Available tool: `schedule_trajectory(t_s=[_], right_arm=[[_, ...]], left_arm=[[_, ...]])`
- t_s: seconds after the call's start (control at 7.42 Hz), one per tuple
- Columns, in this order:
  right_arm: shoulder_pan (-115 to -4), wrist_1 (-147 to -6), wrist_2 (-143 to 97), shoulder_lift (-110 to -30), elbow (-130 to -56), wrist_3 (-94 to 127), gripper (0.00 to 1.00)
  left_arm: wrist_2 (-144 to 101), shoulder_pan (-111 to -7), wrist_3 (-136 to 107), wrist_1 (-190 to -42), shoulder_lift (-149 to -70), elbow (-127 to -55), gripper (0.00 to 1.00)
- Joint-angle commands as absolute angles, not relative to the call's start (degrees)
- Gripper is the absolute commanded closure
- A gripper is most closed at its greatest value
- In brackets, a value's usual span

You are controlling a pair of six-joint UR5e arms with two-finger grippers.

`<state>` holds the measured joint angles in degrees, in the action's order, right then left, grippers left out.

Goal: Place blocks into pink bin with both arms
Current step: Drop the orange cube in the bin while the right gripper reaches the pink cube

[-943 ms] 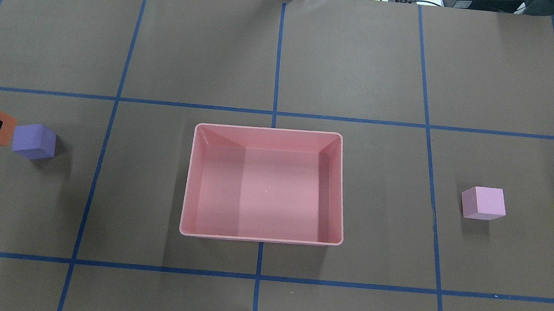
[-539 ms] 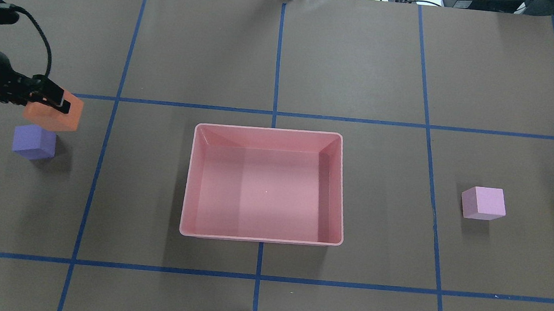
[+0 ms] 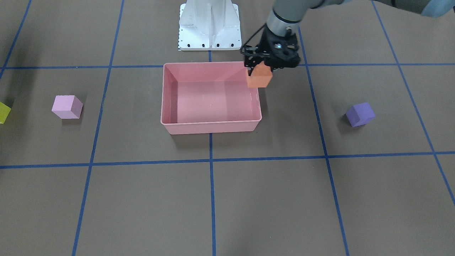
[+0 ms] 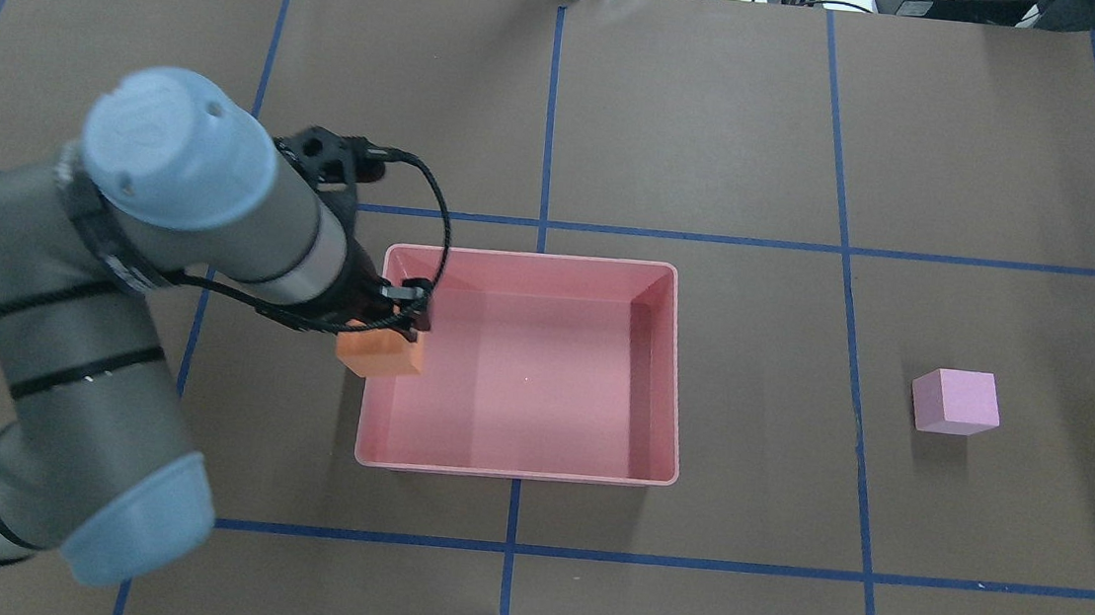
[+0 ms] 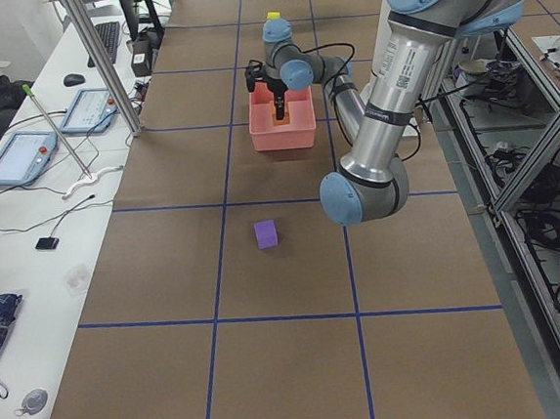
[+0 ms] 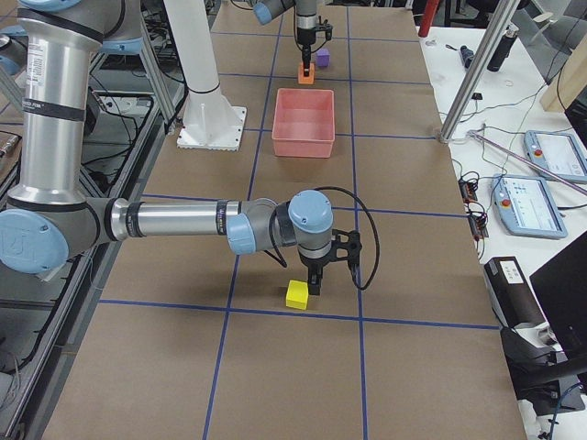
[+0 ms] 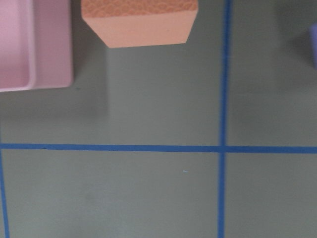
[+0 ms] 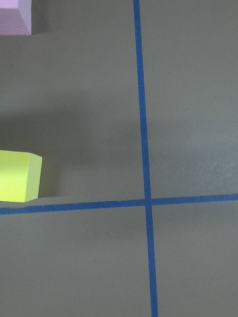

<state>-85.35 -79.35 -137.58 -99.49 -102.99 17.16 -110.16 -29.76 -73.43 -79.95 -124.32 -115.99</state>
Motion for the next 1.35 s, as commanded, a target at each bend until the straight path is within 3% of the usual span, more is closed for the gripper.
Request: schedule_trajectory(t_s=[0.0, 0.13, 0.54, 1.21], right_arm=[[-80.6, -74.9, -137.5, -99.7, -104.3, 26.8, 0.00], [-77.3, -70.3, -137.3, -100.2, -104.4, 33.2, 0.00], [-63.9, -55.0, -128.0, -102.7, -104.9, 53.0, 0.00], [-46.3, -53.5, -112.3, -102.3, -108.8, 60.2, 0.00]], left_arm=[[-102.7, -21.6, -80.1, -77.3, -133.0, -110.0, 0.20], [-101.1, -20.8, -80.2, -77.3, -133.2, -109.8, 0.00], [-100.8, -20.7, -80.3, -77.4, -133.0, -110.0, 0.00], [-100.8, -20.7, -80.3, -77.4, -132.8, -110.2, 0.00]])
